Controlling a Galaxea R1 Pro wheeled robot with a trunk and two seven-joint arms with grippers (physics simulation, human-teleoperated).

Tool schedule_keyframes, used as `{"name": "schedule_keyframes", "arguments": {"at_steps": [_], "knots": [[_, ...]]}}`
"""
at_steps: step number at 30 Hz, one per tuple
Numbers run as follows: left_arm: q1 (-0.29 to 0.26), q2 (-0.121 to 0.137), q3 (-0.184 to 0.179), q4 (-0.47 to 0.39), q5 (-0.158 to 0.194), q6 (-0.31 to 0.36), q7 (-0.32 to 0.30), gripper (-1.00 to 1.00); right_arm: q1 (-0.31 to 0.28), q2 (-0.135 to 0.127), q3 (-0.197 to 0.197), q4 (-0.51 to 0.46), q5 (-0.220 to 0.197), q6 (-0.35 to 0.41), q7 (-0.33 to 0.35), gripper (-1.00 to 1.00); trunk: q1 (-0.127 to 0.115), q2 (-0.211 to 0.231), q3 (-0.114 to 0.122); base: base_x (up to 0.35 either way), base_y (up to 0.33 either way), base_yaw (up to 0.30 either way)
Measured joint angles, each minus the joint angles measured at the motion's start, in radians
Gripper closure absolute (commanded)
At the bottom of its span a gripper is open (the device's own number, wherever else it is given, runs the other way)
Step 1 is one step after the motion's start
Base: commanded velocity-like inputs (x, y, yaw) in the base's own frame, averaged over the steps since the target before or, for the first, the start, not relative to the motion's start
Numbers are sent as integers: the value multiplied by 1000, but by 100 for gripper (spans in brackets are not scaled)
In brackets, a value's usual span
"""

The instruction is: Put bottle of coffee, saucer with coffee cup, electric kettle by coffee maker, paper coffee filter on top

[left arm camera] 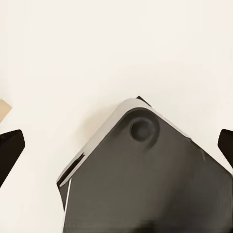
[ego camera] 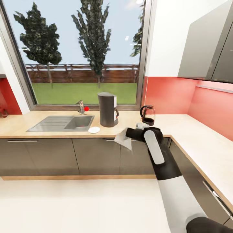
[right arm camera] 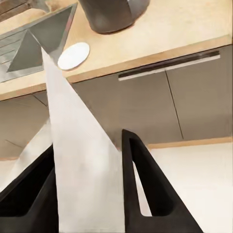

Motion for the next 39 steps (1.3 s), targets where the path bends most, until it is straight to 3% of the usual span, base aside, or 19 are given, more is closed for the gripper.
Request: {"name": "schedule_keyframes", "arguments": {"at_steps": [5,7,10,16,23,31,39], "knots": [[0,0,0,4,-4,0,0,-100,-156,0,28,106,-163,-43,-115,100,0,0,0,0,0,0],[0,-1,0,4,-5,1,0,-100,-213,0,31,157,-198,-57,-131,100,0,0,0,0,0,0],[0,-12,-10,4,-9,2,0,-100,-295,0,33,243,-245,-76,-142,100,0,0,0,0,0,0],[0,-32,-35,5,-33,4,1,-100,-415,0,33,374,-294,-119,-145,100,0,0,0,0,0,0],[0,-35,-38,8,-35,6,5,-100,-558,0,32,491,-369,-129,-141,100,0,0,0,45,0,0],[0,-36,-38,39,-34,8,12,-100,-619,0,29,540,-462,-168,-88,100,-1,0,0,264,0,0],[0,-37,-37,43,-34,15,12,-100,-643,0,28,543,-472,-180,-22,100,-1,0,0,333,0,0]]}}
